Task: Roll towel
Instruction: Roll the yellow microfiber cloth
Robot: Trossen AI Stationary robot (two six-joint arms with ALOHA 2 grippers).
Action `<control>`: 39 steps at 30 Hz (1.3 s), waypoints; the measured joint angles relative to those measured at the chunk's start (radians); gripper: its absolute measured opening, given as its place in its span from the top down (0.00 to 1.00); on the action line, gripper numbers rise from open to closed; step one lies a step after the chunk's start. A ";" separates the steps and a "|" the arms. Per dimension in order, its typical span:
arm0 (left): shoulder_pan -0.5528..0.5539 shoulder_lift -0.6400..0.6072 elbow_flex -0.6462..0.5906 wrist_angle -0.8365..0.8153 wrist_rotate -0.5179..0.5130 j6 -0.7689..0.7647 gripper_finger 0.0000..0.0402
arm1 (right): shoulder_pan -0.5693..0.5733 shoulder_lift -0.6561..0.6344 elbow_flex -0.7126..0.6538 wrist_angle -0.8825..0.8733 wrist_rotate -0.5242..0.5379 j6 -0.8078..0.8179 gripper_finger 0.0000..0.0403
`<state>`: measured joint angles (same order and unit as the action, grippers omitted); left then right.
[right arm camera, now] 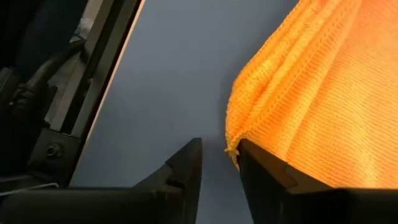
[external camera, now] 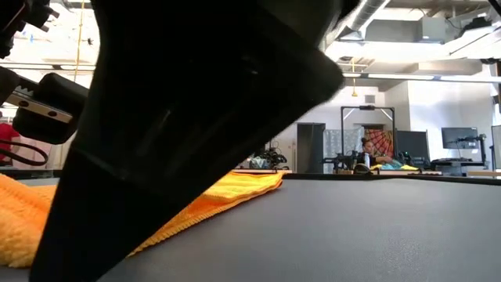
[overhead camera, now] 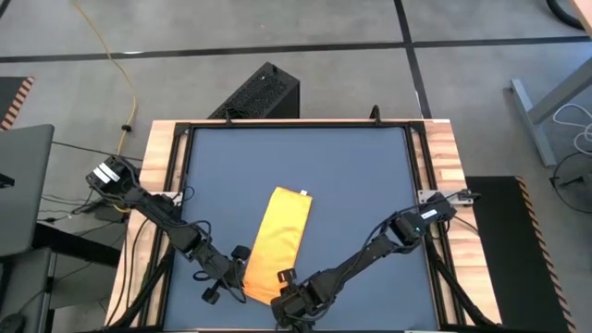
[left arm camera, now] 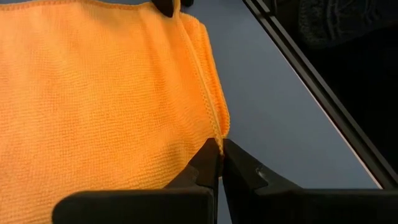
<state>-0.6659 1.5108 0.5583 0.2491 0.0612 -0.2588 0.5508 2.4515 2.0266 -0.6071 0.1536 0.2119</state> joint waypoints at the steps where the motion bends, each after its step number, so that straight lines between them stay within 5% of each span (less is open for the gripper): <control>1: 0.000 0.000 0.000 0.000 0.000 0.000 1.00 | 0.001 0.000 0.000 0.000 0.007 0.000 0.68; 10: 0.000 0.000 0.000 0.001 -0.004 0.011 1.00 | -0.010 0.002 -0.001 0.002 0.041 0.054 0.97; 19: 0.005 -0.062 0.000 0.006 0.034 0.007 1.00 | -0.011 -0.047 -0.008 -0.052 0.077 0.172 0.98; 33: -0.030 -0.018 0.000 0.021 -0.020 -0.067 1.00 | -0.005 -0.052 -0.073 0.043 -0.110 0.351 0.98; 39: -0.029 -0.019 0.001 0.088 0.050 -0.081 1.00 | -0.005 -0.065 -0.076 0.043 -0.146 0.357 0.98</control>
<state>-0.6952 1.4918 0.5589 0.3374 0.1110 -0.3398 0.5461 2.3867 1.9511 -0.5640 0.0075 0.5693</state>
